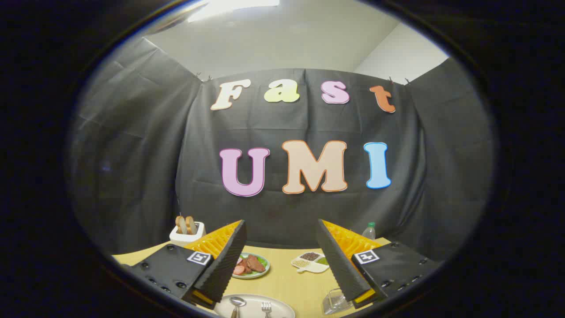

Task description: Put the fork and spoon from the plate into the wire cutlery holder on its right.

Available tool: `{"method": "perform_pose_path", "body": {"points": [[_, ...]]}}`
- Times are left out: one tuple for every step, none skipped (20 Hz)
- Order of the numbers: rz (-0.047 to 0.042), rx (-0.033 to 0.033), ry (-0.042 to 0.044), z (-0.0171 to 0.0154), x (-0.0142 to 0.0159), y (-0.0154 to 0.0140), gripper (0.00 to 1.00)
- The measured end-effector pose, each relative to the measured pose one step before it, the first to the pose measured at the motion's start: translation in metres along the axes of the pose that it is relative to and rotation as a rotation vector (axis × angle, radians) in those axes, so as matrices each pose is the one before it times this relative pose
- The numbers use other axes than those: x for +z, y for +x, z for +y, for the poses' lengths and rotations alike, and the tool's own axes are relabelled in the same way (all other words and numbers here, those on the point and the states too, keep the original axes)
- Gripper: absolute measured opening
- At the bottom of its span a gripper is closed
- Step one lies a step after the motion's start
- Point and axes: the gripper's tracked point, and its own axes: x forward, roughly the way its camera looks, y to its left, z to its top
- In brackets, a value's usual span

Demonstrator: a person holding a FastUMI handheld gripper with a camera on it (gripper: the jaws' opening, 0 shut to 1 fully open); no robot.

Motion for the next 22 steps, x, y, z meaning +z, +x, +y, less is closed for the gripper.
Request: {"method": "perform_pose_path", "body": {"points": [[0.00088,0.00372,0.00024,0.00049,-0.00023,-0.00101,1.00],[0.00161,0.00120,-0.00155,-0.00015,-0.00152,0.00034,1.00],[0.00382,0.00247,-0.00459,0.00054,-0.00105,-0.00028,1.00],[0.00427,0.00423,-0.00363,0.00088,-0.00246,0.00080,1.00],[0.00349,0.00401,-0.00156,0.00170,-0.00045,-0.00067,1.00],[0.00294,0.00528,-0.00087,0.00194,-0.00158,0.00015,1.00],[0.00188,0.00398,0.00008,0.00086,-0.00050,0.00022,1.00],[0.00151,0.00513,0.00207,0.00134,-0.00029,0.00077,1.00],[0.00149,0.00560,0.00311,0.00145,0.00004,0.00055,1.00],[0.00224,0.00308,0.00119,0.00069,-0.00190,0.00120,1.00],[-0.00035,-0.00033,-0.00005,-0.00062,-0.00016,0.00024,1.00],[0.00277,0.00079,0.00134,-0.00003,-0.00062,0.00076,1.00],[0.00250,0.00175,0.00253,0.00047,-0.00078,0.00040,1.00],[0.00264,0.00014,0.00011,0.00027,-0.00103,0.00024,1.00],[0.00430,0.00160,-0.00080,-0.00051,-0.00153,0.00014,1.00],[0.00333,0.00133,-0.00080,-0.00006,-0.00151,0.00026,1.00],[0.00275,0.00052,-0.00209,0.00005,0.00033,0.00028,1.00],[0.00222,0.00043,-0.00213,0.00026,-0.00144,0.00013,1.00],[0.00518,-0.00011,-0.00222,-0.00019,-0.00203,0.00036,1.00],[0.01185,0.00347,0.00222,0.00102,-0.00378,0.00120,1.00],[0.02064,0.00877,0.01241,0.00206,-0.00485,0.00023,1.00],[0.01509,0.00446,0.00601,0.00041,-0.00475,0.00021,1.00]]}}
